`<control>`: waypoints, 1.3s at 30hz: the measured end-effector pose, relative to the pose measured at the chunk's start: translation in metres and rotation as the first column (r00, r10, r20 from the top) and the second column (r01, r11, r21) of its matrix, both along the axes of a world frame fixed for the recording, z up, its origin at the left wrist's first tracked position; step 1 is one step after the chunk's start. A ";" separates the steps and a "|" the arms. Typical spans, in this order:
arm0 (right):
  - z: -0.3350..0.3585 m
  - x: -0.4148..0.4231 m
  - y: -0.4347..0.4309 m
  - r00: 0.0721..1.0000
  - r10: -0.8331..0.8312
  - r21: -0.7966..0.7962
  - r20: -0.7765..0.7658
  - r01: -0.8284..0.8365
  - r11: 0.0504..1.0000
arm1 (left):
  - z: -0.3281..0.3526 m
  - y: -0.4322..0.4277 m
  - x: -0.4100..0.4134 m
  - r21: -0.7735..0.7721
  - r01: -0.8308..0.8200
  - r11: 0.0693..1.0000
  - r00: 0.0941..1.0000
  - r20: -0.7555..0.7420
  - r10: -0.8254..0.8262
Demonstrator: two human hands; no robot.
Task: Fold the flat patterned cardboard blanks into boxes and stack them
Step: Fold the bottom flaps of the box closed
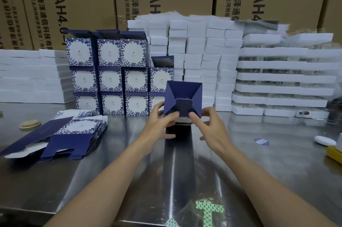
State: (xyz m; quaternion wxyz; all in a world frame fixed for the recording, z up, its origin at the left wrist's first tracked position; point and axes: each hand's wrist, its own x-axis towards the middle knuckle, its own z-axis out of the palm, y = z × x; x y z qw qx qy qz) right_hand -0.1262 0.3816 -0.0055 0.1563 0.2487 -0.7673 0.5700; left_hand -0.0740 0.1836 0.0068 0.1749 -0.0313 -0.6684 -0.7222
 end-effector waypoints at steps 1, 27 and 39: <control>0.001 0.002 -0.001 1.000 -0.008 -0.023 0.019 0.008 1.000 | -0.002 0.001 0.000 0.012 0.003 1.000 1.000 0.007 -0.003; 0.014 0.044 -0.038 0.842 0.349 -0.402 0.411 -0.176 0.899 | -0.002 0.026 -0.001 0.229 -0.169 0.959 0.946 -0.234 0.223; 0.021 0.042 -0.038 0.910 0.250 -0.512 0.329 -0.051 0.858 | -0.001 0.043 0.008 0.111 0.023 0.994 0.998 0.053 -0.029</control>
